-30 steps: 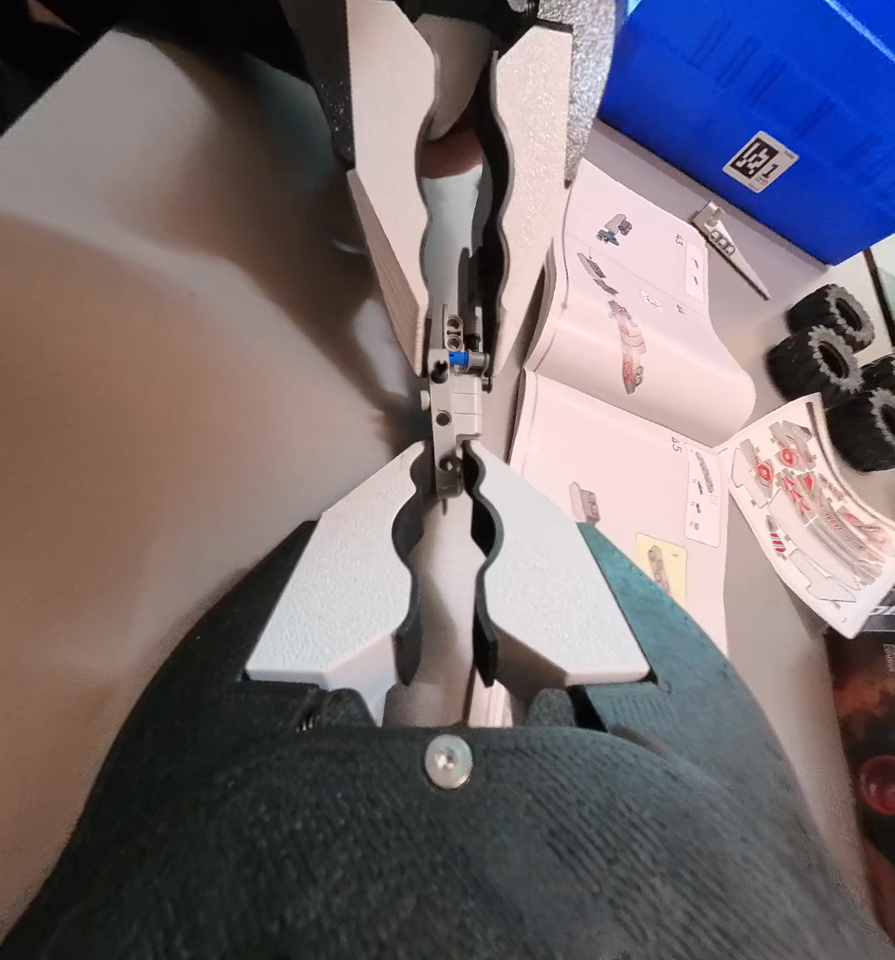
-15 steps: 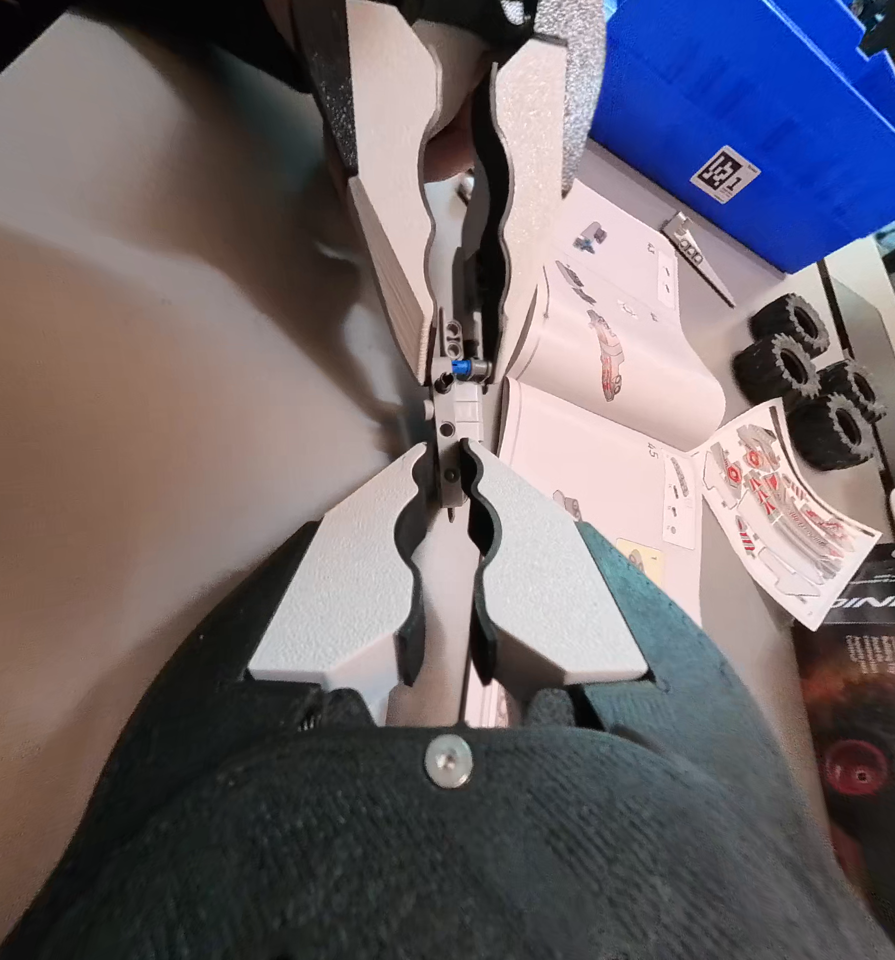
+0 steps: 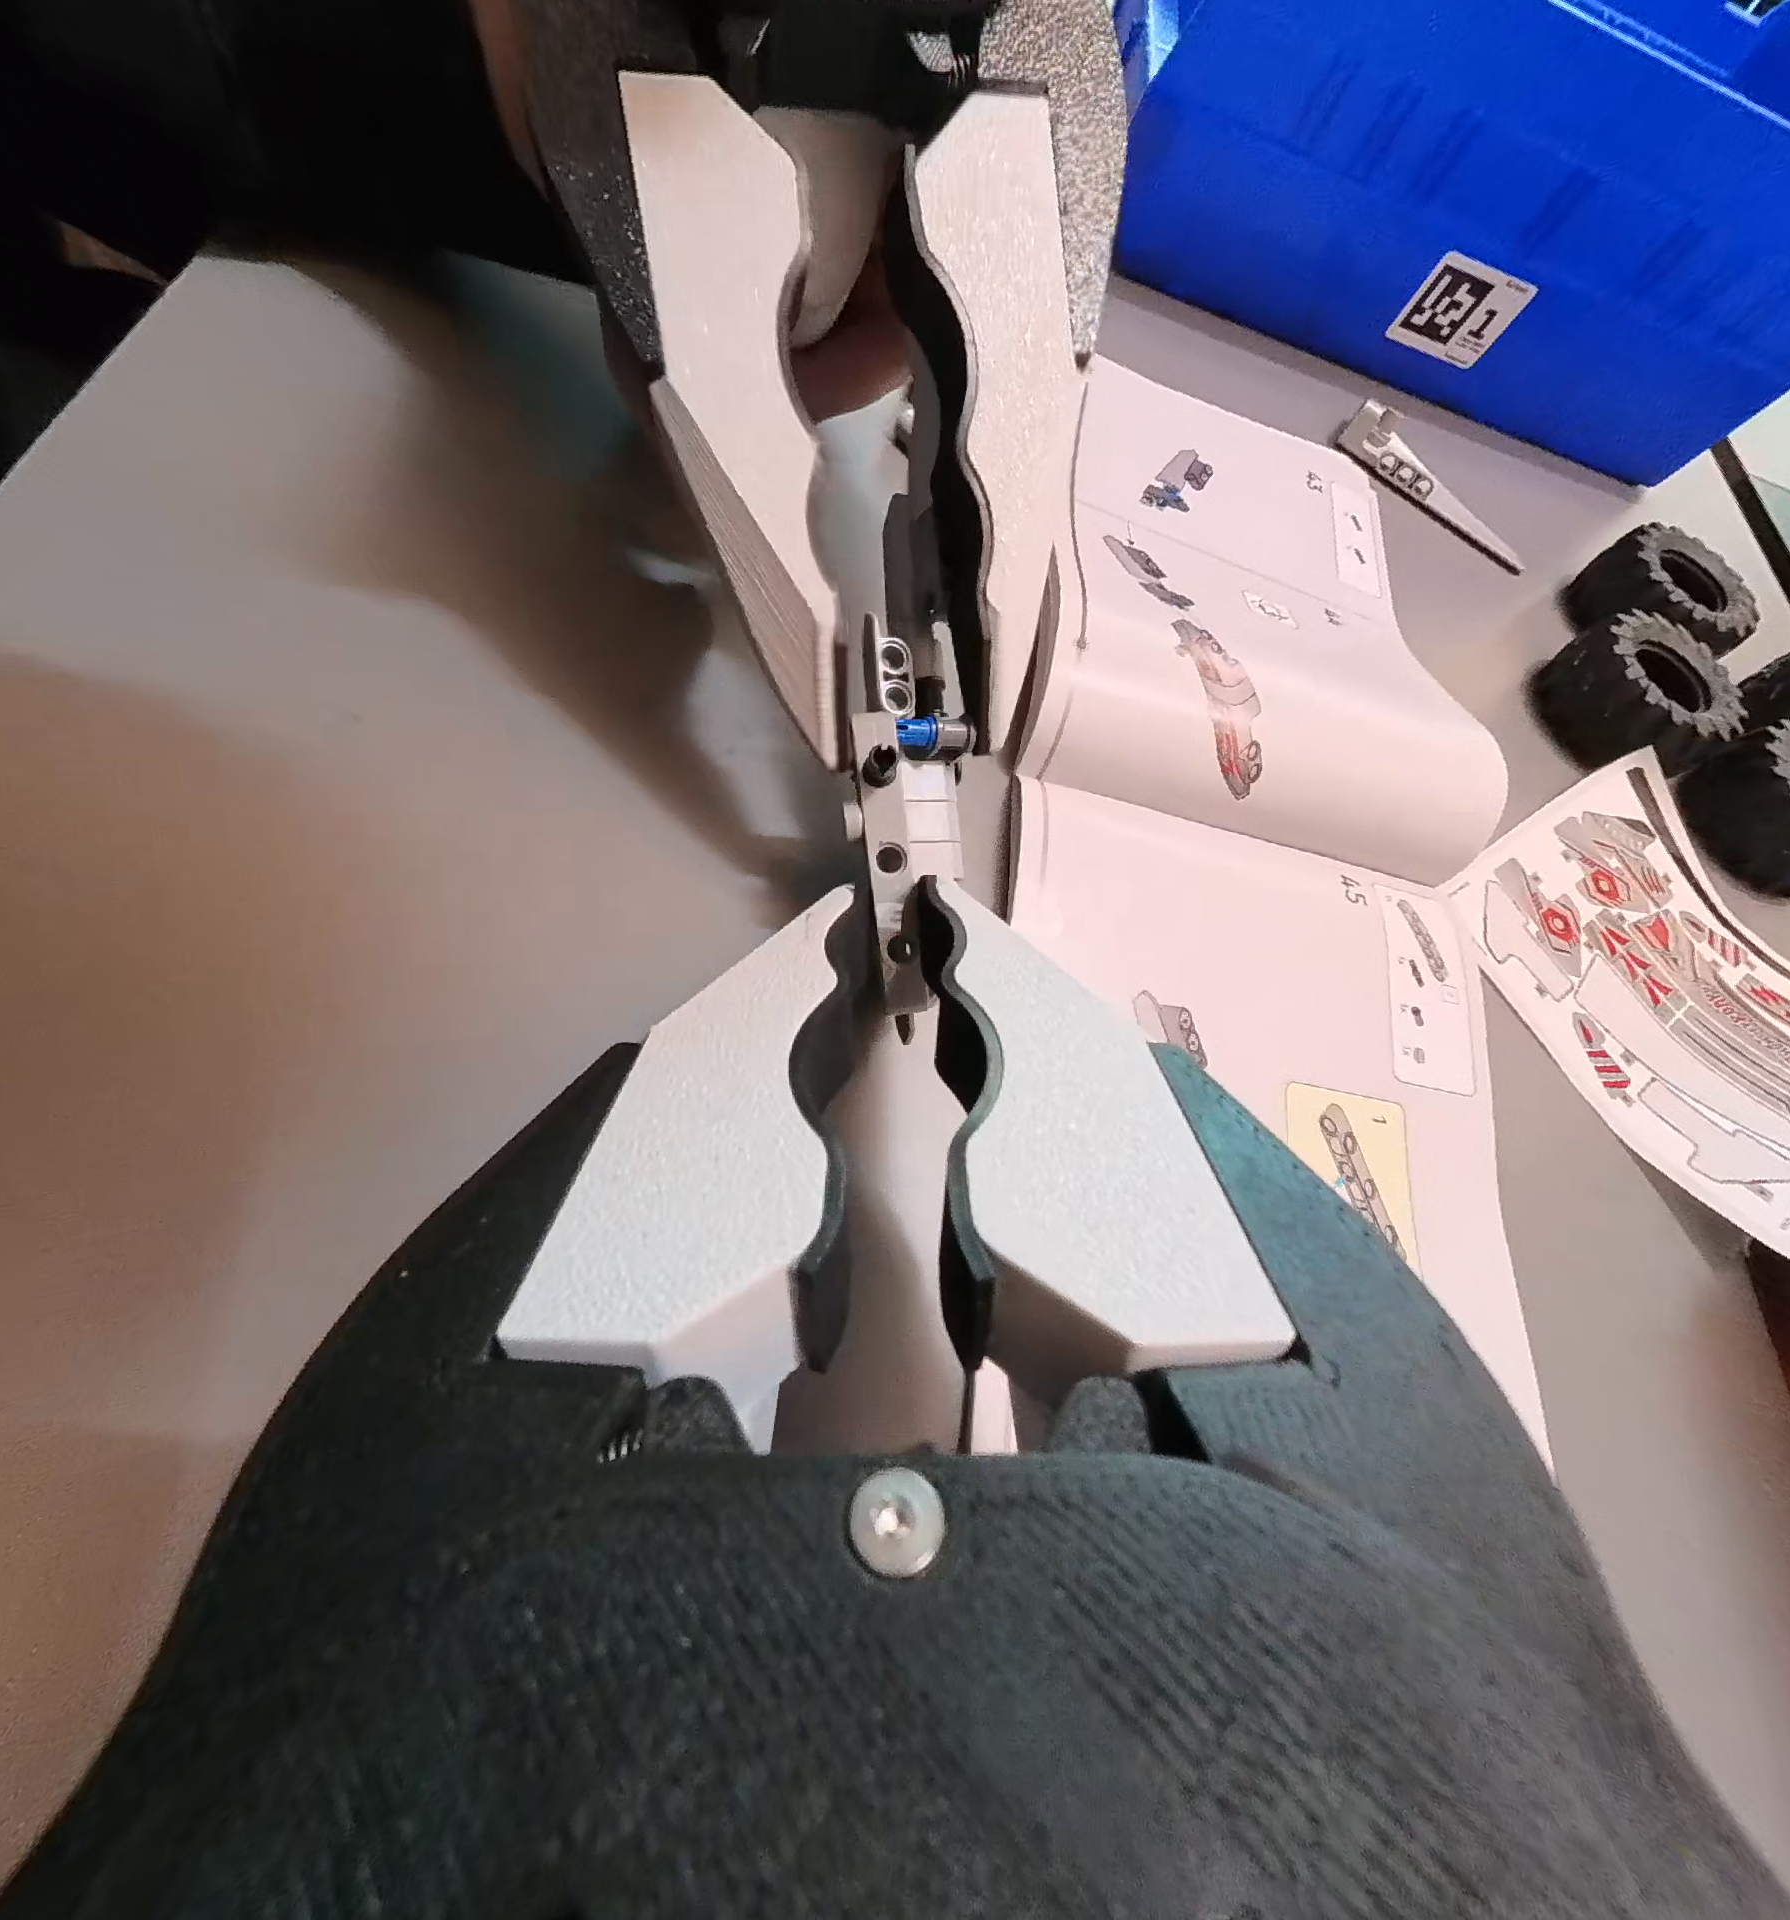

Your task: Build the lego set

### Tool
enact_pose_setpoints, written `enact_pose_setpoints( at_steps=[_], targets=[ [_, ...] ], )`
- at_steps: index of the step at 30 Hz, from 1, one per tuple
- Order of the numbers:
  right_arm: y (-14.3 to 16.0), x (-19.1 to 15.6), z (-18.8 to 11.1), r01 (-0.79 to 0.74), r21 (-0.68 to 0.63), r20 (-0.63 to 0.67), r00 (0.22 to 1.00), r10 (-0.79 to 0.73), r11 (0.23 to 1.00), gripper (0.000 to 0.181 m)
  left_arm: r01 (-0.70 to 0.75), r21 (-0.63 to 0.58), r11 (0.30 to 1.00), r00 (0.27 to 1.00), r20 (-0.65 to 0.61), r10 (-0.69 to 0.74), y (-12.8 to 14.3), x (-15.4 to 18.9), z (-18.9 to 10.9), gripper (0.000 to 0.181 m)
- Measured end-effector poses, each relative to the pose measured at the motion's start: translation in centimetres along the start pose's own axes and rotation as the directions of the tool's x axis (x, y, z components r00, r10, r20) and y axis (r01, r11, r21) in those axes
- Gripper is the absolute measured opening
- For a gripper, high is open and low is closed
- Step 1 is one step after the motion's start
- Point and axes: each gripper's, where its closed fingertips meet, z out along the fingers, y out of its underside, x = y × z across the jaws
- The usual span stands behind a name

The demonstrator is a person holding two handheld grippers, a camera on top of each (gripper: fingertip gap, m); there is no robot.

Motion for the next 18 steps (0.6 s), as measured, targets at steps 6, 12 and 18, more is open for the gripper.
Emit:
enact_pose_setpoints(
  at_steps=[6,12,18],
  targets=[
    [-0.01,-0.22,0.03,-0.012,-0.002,0.018,1.0,0.012,1.0,0.007,0.011,-0.023,1.0,1.0,-0.004,-0.011,0.35,0.15,-0.06,0.022],
    [-0.09,-0.43,0.13,-0.039,-0.005,0.039,0.999,0.039,0.999,0.008,0.053,-0.035,0.998,0.999,-0.005,-0.053,0.47,0.23,-0.23,0.021],
    [-0.28,-0.69,0.32,-0.094,-0.011,0.062,0.994,0.094,0.996,0.008,0.072,-0.028,0.997,0.997,-0.01,-0.072,0.63,0.36,-0.53,0.021]
  ],
)
